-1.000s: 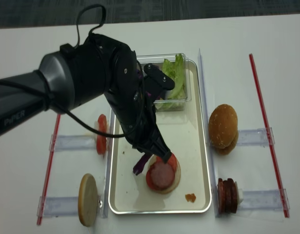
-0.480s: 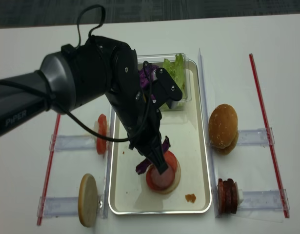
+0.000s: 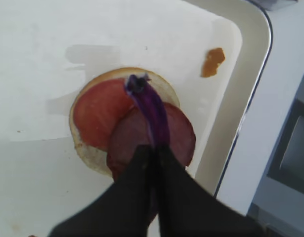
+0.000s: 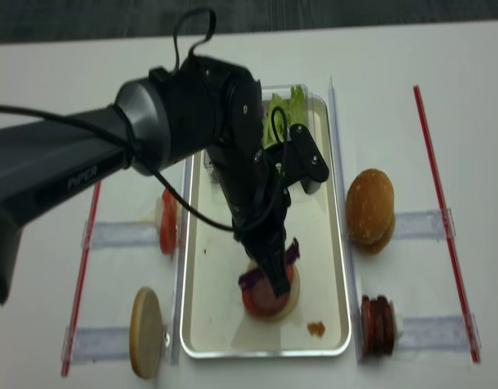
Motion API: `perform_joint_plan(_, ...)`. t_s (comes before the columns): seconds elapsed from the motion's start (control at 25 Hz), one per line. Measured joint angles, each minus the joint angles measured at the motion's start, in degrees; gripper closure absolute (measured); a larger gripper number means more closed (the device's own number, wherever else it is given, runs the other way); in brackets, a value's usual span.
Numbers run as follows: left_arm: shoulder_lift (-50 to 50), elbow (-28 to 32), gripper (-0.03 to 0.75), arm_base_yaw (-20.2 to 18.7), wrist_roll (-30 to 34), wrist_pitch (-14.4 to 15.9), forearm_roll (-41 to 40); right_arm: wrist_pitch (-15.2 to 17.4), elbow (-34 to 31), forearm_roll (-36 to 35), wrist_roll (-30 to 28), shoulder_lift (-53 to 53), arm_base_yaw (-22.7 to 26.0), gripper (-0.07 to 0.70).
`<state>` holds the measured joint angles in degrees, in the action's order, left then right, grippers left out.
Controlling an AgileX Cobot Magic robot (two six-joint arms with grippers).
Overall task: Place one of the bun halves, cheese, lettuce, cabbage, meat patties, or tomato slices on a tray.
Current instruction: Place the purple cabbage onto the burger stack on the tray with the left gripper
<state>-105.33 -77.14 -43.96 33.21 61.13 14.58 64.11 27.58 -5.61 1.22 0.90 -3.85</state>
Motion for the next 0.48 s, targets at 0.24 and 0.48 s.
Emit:
perform_joint_plan(0.24,-0.2,-0.1,0.694,-1.6,4.5,1.1,-1.4,0.0,0.0,0.0,0.0,0.0,0.0,0.23)
perform_joint_plan(0.48,-0.2,-0.1,0.694,-1.5,8.8,1.2,-1.3,0.0,0.0,0.0,0.0,0.0,0.0,0.23)
